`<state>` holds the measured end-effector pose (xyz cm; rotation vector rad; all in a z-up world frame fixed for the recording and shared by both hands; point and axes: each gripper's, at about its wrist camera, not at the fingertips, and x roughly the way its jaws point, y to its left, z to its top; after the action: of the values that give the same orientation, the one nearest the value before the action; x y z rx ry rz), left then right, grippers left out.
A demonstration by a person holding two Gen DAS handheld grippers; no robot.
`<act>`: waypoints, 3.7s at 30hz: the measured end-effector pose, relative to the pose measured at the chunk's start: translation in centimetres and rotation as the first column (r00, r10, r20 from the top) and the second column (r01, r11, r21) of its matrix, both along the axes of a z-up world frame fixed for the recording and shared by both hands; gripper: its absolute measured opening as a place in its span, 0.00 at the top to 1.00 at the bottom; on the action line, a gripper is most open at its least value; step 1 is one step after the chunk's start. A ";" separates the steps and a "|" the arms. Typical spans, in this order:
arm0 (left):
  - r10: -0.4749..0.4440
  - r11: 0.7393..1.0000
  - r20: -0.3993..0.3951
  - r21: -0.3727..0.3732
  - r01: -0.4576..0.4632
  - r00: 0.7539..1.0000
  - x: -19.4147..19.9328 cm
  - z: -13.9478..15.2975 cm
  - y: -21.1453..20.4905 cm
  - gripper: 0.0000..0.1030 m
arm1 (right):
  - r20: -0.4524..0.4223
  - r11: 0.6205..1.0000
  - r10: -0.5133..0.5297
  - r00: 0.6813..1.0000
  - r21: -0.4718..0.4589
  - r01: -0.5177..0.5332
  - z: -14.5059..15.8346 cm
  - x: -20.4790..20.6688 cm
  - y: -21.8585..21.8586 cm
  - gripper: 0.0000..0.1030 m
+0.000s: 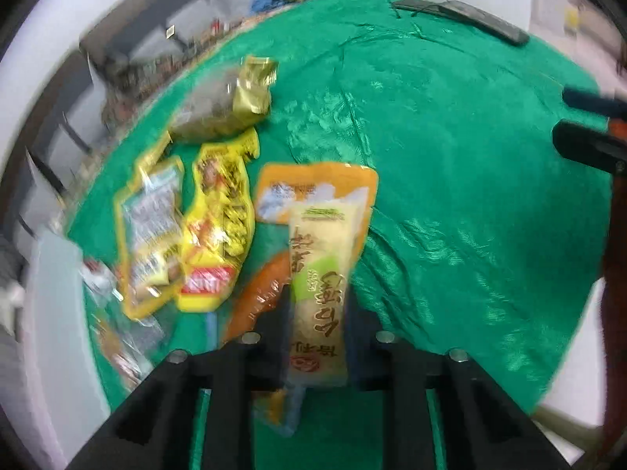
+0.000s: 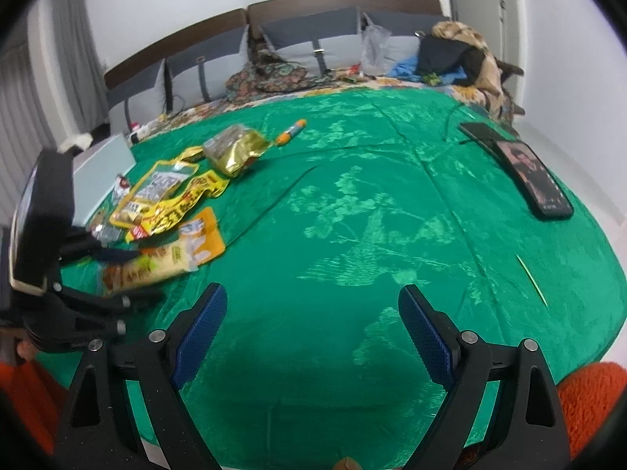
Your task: Organize snacks
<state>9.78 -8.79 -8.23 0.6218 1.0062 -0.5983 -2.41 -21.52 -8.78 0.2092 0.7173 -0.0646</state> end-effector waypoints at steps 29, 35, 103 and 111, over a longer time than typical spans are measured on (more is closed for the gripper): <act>0.692 0.671 -0.052 -0.323 -0.668 0.720 -5.4 0.3 22.0 0.80 | -0.374 0.977 0.197 0.906 -0.006 -0.215 -3.6 14.4 18.7 0.11; 0.685 0.659 -0.085 -0.351 -0.666 0.723 -4.6 0.1 21.8 0.80 | -0.342 0.947 0.291 0.894 -0.031 -0.320 -4.3 10.3 12.0 0.11; 0.936 0.311 -0.033 -0.395 -0.864 0.352 -3.8 10.3 46.9 0.06 | -0.070 0.597 0.690 0.720 0.618 -0.512 14.8 21.3 37.8 0.23; 0.824 0.451 -0.090 -0.496 -0.742 0.560 -5.8 10.7 37.1 0.05 | -0.108 0.807 0.552 0.827 0.321 -0.497 10.2 16.9 24.5 0.23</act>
<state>3.98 28.35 2.51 -0.2965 0.8168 0.0755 14.47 2.98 1.39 0.2693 0.9628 0.5655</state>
